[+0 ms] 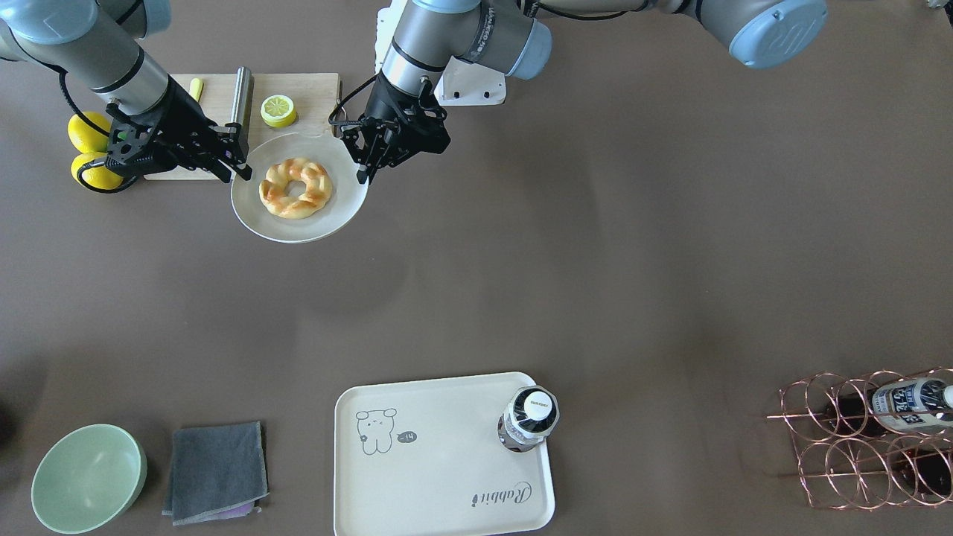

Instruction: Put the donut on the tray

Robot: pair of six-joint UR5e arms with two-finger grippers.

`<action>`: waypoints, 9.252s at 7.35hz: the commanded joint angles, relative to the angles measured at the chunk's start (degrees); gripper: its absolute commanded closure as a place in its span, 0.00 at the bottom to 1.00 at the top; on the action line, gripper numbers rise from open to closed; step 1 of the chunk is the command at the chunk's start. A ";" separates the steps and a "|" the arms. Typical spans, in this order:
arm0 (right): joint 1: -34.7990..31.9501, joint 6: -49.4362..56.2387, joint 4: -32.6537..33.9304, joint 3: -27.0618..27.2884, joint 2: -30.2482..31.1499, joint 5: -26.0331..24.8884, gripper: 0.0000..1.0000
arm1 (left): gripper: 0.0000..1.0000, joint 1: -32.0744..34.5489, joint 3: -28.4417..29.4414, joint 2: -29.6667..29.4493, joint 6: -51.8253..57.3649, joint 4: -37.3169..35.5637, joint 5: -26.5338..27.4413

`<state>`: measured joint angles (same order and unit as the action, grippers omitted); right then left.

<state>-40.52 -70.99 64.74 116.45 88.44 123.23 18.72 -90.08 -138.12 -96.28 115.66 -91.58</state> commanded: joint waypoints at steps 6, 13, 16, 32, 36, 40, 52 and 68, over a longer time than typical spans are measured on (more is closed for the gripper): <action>-0.78 -0.11 -0.14 1.14 -0.11 1.04 1.00 | 1.00 0.61 -3.68 2.57 0.74 -0.09 -0.61; -4.11 0.24 0.47 -3.39 -3.59 3.41 1.00 | 0.02 11.57 -21.00 25.40 16.45 -0.09 -13.85; -12.18 -18.01 5.44 -12.46 -13.16 7.37 1.00 | 0.02 17.66 -21.37 33.76 22.97 4.98 -18.27; -9.21 -38.55 -8.32 -54.79 -48.22 0.06 0.00 | 0.02 69.04 14.66 46.36 96.92 11.02 -51.41; -20.71 -8.83 6.75 -33.98 -25.40 8.16 0.00 | 0.02 82.16 14.58 48.28 120.45 -3.08 -50.71; -37.56 42.21 30.39 -18.73 -6.37 0.98 0.00 | 0.02 81.92 12.56 49.96 120.45 -3.08 -37.18; -49.39 70.55 29.47 -27.33 1.04 4.73 0.00 | 0.02 75.32 16.16 53.46 108.94 -3.52 -37.79; -49.39 70.73 29.39 -26.80 1.83 4.65 0.00 | 0.02 72.51 1.13 54.27 96.37 -17.05 -46.93</action>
<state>-89.91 -0.27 94.13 89.65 90.27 127.88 91.23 -88.95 -83.85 0.09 98.61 -138.32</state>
